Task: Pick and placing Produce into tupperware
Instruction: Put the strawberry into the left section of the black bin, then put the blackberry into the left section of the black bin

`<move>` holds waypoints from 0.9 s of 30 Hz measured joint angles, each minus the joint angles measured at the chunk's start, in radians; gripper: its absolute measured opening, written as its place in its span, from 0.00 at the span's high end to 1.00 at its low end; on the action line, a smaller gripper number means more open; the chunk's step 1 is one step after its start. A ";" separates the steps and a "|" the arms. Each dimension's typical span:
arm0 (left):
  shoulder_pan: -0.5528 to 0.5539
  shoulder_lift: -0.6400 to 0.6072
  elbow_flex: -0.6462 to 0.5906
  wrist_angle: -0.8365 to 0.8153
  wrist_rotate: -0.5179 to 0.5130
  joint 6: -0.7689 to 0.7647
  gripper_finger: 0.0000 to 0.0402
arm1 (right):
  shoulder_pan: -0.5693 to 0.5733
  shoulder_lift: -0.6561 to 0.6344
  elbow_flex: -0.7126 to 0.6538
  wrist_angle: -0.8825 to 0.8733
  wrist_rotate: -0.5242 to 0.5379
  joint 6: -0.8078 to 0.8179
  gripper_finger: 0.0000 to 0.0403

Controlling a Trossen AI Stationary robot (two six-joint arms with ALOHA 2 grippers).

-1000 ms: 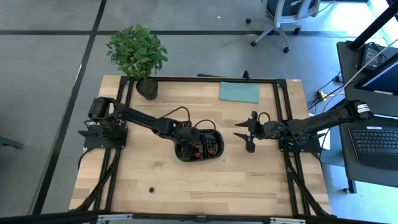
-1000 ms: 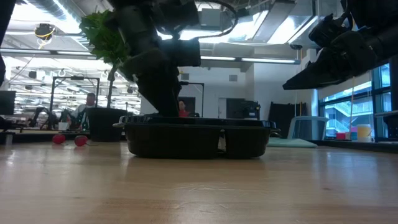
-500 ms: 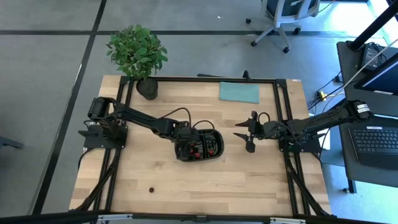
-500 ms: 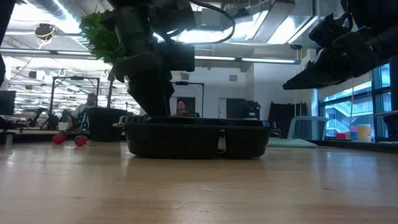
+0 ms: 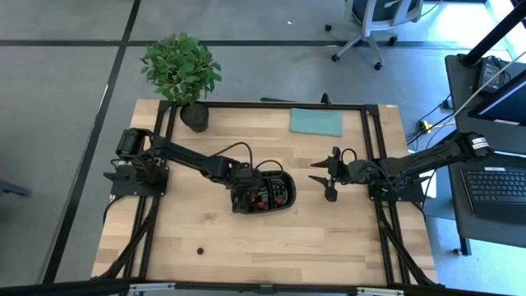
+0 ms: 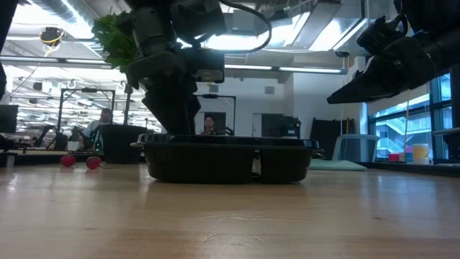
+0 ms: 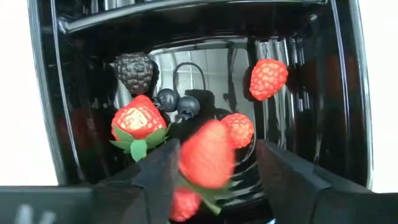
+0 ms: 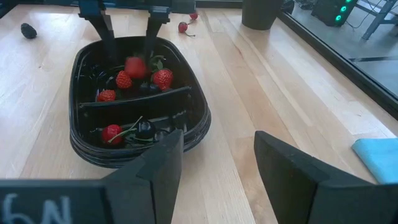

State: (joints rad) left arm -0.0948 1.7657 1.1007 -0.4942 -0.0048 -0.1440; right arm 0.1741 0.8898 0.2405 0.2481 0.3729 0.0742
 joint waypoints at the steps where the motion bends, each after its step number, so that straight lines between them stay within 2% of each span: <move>1: 0.000 0.000 0.000 -0.001 0.000 -0.003 0.46 | 0.000 0.000 0.000 0.000 0.000 0.000 0.50; 6: -0.012 -0.030 0.013 -0.027 -0.012 -0.011 0.36 | 0.000 0.000 0.000 0.000 0.000 0.000 0.50; 11: -0.040 -0.120 0.054 -0.133 -0.012 -0.044 0.35 | 0.000 0.001 0.000 -0.005 0.000 0.003 0.50; 20: -0.173 -0.281 0.063 -0.402 0.000 -0.394 0.35 | -0.002 0.011 0.000 -0.005 0.000 0.023 0.50; 27: -0.332 -0.300 0.063 -0.433 0.017 -0.580 0.35 | -0.002 0.011 0.000 0.008 0.000 0.026 0.50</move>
State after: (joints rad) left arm -0.4269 1.4652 1.1641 -0.9276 0.0122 -0.7237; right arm 0.1725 0.9012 0.2401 0.2560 0.3725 0.0998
